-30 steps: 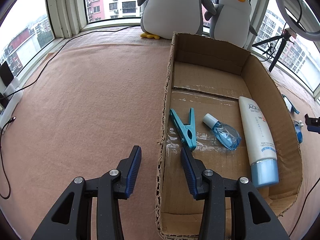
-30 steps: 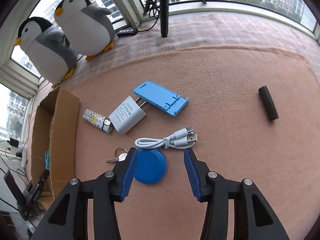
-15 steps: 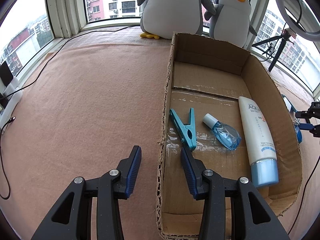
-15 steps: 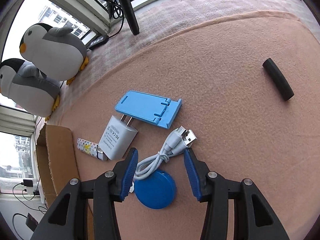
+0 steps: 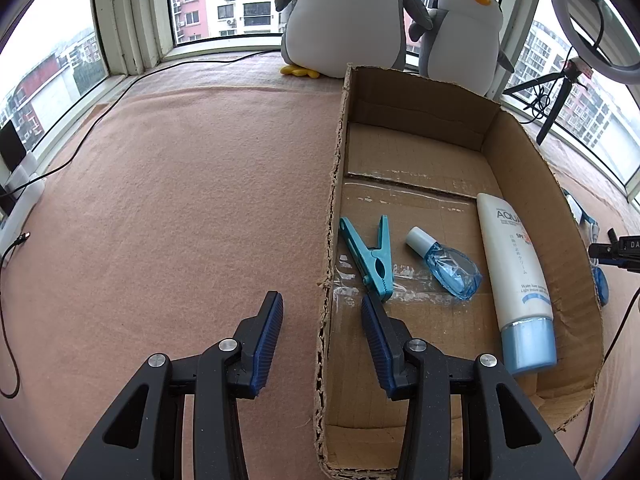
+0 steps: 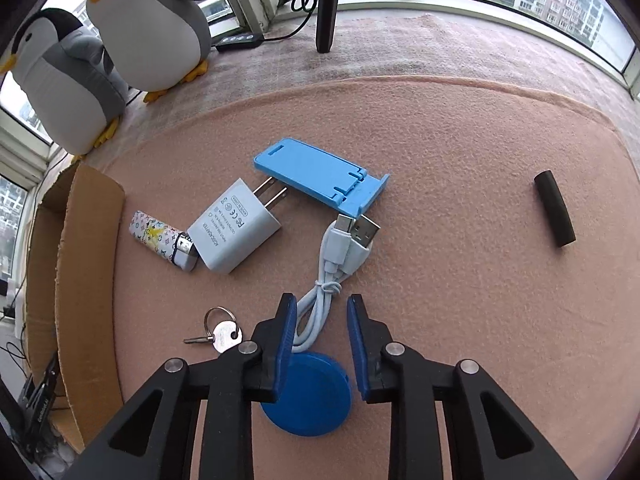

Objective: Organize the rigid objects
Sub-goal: 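Lift the white cable with the right tool and carry it over the box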

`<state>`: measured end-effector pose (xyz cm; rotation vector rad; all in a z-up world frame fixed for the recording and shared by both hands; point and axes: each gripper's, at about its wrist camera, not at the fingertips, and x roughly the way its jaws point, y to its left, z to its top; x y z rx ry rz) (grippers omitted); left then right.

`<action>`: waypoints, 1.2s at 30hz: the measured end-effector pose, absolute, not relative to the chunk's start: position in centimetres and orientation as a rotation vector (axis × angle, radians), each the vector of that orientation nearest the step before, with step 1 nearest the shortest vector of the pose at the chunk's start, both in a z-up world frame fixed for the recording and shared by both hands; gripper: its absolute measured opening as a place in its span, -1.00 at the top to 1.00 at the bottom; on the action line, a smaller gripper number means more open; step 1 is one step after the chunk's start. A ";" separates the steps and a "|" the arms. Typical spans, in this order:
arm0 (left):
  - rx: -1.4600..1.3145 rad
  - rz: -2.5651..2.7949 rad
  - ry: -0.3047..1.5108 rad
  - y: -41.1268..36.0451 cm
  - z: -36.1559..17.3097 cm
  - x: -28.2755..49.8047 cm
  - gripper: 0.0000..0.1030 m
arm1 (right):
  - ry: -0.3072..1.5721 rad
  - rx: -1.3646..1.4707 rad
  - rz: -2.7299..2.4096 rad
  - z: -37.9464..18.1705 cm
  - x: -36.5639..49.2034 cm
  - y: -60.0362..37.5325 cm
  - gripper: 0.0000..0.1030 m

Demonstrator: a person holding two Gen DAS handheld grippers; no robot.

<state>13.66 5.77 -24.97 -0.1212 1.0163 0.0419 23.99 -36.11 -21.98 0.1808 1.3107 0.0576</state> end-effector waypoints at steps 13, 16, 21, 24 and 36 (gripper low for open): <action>-0.119 0.041 1.015 5.7 -24.9 13.6 0.12 | 1.262 0.229 0.063 -21.4 22.0 -36.8 0.88; -0.119 0.041 1.014 5.7 -24.9 13.6 0.11 | 1.254 0.285 0.070 -21.2 21.8 -37.4 0.89; -0.121 0.042 1.014 5.8 -24.9 13.6 0.12 | 1.217 0.333 0.093 -19.9 20.8 -37.4 0.89; -0.120 0.043 1.013 5.8 -24.9 13.6 0.12 | 1.197 0.347 0.121 -18.8 20.2 -36.7 0.89; -0.113 0.045 1.012 5.7 -24.9 13.5 0.12 | 1.111 0.283 0.334 -14.0 19.3 -27.8 0.89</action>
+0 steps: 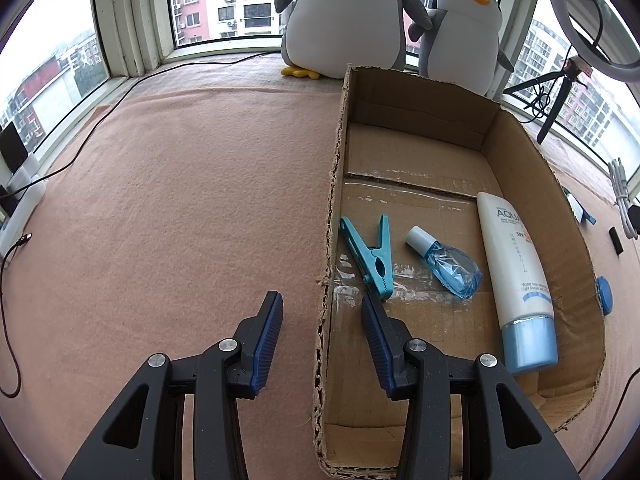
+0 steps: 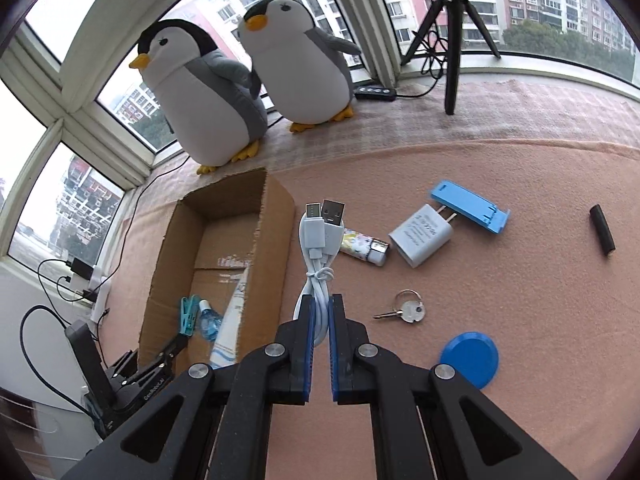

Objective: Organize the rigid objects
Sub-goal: 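Lift the white cable with the right tool and carry it over the box, then open the right tool to release the cable into the box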

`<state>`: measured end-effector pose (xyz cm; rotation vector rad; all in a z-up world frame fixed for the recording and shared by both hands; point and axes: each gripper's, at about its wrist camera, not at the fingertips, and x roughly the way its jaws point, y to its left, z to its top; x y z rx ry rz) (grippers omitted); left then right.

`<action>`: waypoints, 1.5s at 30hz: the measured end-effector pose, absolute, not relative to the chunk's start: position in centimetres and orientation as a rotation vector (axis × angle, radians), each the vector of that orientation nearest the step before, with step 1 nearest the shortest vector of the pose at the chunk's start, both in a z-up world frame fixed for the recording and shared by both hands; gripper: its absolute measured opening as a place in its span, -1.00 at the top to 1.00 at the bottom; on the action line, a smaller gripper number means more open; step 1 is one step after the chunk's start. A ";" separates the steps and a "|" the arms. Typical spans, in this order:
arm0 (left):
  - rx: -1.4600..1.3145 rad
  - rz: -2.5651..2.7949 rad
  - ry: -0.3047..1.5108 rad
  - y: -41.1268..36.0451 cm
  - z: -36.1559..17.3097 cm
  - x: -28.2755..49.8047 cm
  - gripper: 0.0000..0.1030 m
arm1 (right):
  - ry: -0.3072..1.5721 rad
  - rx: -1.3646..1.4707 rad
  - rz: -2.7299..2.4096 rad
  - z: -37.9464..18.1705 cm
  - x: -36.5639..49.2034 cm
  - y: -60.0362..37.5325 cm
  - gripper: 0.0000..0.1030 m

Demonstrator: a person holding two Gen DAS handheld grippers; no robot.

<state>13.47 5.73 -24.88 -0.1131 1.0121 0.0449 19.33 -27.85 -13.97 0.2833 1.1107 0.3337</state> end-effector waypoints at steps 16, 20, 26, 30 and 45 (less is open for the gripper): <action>-0.114 0.044 1.012 5.7 -24.9 13.4 0.12 | 1.116 0.167 0.455 -14.1 21.1 -18.0 0.88; -0.113 0.044 1.012 5.7 -24.9 13.4 0.12 | 1.132 0.146 0.456 -14.8 21.4 -17.1 0.88; -0.113 0.044 1.012 5.7 -24.9 13.4 0.12 | 1.149 0.111 0.455 -15.7 21.6 -15.9 0.88; -0.114 0.044 1.012 5.7 -24.9 13.4 0.12 | 1.149 0.090 0.460 -15.9 21.5 -15.3 0.80; -0.114 0.044 1.011 5.7 -24.9 13.4 0.12 | 1.120 0.073 0.445 -15.0 20.9 -16.2 0.43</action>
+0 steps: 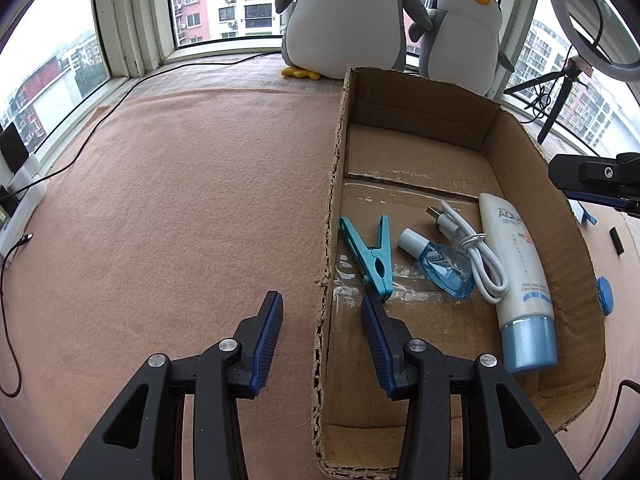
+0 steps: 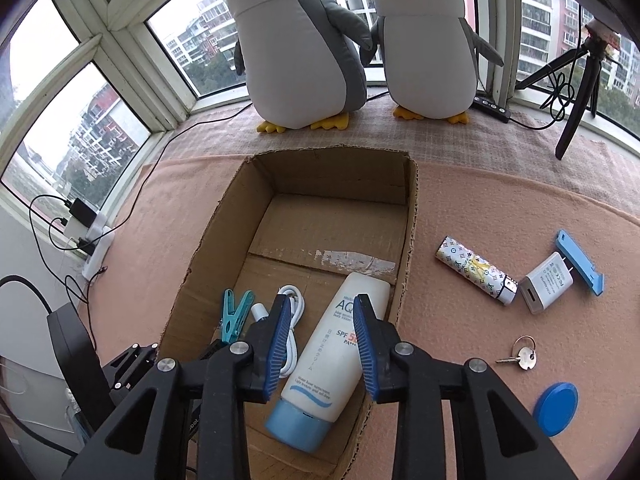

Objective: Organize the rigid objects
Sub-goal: 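Open the right tool to release the cable into the box, then move the right tool to the keys on a ring and grasp them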

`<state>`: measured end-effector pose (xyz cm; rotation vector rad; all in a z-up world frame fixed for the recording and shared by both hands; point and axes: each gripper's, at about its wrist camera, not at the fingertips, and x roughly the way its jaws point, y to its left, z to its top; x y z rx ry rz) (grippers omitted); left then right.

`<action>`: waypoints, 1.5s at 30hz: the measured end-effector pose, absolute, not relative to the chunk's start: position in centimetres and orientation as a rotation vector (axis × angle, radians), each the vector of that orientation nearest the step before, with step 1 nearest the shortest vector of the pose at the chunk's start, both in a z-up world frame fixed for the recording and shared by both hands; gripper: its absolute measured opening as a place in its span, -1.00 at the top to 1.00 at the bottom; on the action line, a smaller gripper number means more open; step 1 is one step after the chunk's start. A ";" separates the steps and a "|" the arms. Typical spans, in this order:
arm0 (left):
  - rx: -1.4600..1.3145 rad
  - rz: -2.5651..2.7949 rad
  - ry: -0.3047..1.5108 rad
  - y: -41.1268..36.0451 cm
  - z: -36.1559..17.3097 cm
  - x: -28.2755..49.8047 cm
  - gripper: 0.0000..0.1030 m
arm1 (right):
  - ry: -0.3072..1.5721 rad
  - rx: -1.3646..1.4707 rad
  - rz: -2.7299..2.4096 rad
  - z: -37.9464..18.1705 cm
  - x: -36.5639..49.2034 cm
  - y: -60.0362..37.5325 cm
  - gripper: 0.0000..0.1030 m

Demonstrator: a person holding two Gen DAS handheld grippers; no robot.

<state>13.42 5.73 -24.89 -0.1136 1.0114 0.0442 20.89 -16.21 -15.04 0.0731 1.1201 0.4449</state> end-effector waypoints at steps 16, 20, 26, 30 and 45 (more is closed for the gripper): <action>-0.109 0.045 1.011 5.7 -24.7 13.5 0.12 | 1.059 0.098 0.313 -14.3 18.4 -23.9 0.29; -0.109 0.044 1.010 5.7 -24.7 13.5 0.12 | 1.032 0.117 0.280 -14.3 17.7 -26.8 0.03; -0.108 0.045 1.010 5.7 -24.7 13.5 0.11 | 1.056 0.115 0.228 -15.2 17.7 -29.9 0.02; -0.107 0.045 1.010 5.6 -24.7 13.5 0.11 | 1.096 0.119 0.202 -16.6 17.9 -31.5 0.02; -0.110 0.044 1.009 5.6 -24.6 13.5 0.11 | 1.180 -0.064 0.296 -20.0 19.5 -29.7 0.30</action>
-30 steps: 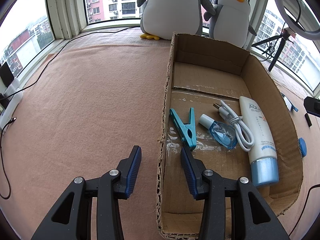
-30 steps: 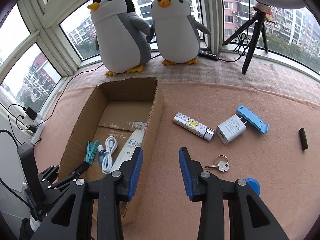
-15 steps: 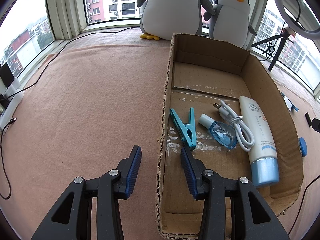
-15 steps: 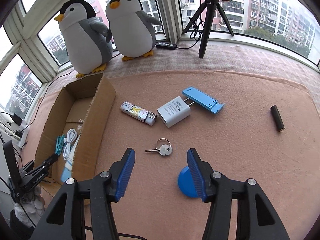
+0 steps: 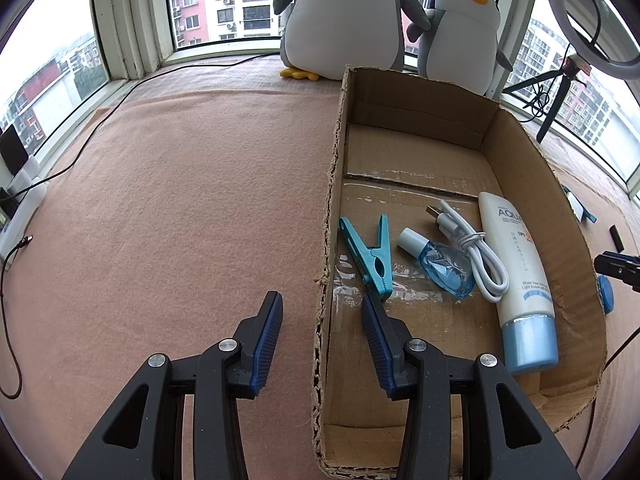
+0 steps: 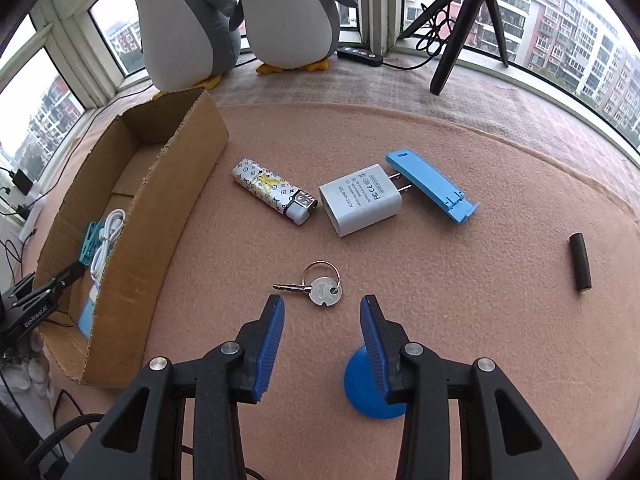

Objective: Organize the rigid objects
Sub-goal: 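Move the right tool to the keys on a ring and grasp them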

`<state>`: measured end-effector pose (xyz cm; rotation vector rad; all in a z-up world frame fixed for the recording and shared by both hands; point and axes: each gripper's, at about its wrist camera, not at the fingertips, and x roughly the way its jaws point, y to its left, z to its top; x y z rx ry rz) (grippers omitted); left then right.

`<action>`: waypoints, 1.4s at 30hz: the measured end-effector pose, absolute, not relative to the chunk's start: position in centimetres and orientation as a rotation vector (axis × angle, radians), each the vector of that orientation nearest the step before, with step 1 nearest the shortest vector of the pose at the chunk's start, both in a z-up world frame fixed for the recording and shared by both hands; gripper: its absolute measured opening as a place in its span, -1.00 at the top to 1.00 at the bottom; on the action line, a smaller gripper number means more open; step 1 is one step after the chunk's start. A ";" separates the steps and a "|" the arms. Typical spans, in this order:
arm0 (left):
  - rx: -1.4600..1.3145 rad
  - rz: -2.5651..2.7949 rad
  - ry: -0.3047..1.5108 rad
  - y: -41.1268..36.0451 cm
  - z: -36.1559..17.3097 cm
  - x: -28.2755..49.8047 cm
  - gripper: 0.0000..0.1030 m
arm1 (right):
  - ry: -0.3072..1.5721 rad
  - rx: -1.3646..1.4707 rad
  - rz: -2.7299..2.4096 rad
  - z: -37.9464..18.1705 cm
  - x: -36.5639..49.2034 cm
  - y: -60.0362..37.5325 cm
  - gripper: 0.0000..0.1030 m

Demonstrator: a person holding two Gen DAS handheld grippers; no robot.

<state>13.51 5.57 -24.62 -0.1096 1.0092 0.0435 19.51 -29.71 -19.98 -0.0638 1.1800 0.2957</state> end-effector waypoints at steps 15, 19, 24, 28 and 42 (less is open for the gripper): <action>-0.115 0.044 1.009 5.7 -24.7 13.5 0.11 | 1.202 -0.244 0.332 -22.2 20.8 -27.8 0.30; -0.115 0.043 1.009 5.7 -24.7 13.5 0.11 | 1.198 -0.232 0.351 -22.2 21.2 -27.8 0.31; -0.115 0.044 1.009 5.7 -24.7 13.5 0.11 | 1.191 -0.228 0.353 -22.1 21.2 -27.6 0.58; -0.114 0.043 1.009 5.6 -24.7 13.5 0.11 | 1.183 -0.227 0.353 -22.0 20.8 -27.6 0.58; -0.113 0.043 1.008 5.6 -24.7 13.5 0.11 | 1.121 -0.175 0.333 -19.4 19.9 -27.7 0.58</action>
